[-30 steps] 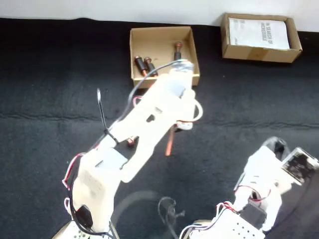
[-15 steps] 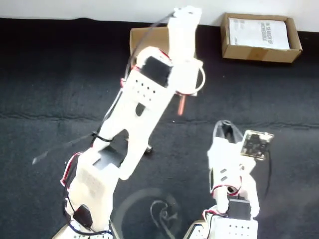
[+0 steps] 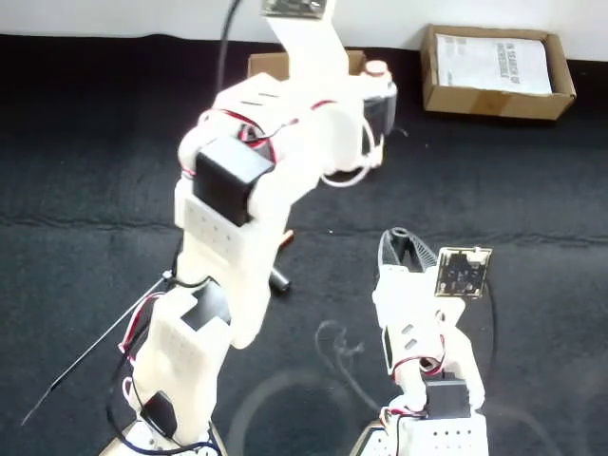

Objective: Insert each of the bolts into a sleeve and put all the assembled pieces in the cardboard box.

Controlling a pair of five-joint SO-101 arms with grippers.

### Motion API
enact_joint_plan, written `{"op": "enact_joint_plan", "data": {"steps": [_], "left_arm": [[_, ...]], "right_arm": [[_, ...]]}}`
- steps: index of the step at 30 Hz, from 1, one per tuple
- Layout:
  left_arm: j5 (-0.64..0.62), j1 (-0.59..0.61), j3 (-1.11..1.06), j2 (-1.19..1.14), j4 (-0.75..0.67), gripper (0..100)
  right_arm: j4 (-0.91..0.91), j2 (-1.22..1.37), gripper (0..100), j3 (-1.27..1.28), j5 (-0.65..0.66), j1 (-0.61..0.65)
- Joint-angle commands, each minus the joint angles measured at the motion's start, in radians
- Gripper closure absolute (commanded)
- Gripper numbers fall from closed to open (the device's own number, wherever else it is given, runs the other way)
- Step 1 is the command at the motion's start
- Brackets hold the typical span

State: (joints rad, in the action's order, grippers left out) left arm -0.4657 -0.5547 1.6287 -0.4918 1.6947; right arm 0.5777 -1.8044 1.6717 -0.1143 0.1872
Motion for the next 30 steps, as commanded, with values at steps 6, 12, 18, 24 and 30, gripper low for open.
{"op": "enact_joint_plan", "data": {"steps": [6,12,18,24,30], "left_arm": [[0.006,-0.008,0.031,0.131,0.057,99],[0.109,-0.01,0.022,0.286,0.06,99],[0.144,-0.01,0.021,0.406,0.068,99],[0.144,-0.012,0.019,0.486,0.069,99],[0.19,-0.013,-0.242,0.665,0.074,99]], "right_arm": [[-0.022,-0.013,99.2,0.13,0.003,0.065],[-0.022,-0.013,99.2,0.13,0.003,0.067],[-0.021,-0.013,99.2,0.13,0.003,0.067],[-0.019,-0.013,99.2,0.13,0.003,0.067],[-0.018,-0.013,99.2,0.13,0.003,0.067]]}}
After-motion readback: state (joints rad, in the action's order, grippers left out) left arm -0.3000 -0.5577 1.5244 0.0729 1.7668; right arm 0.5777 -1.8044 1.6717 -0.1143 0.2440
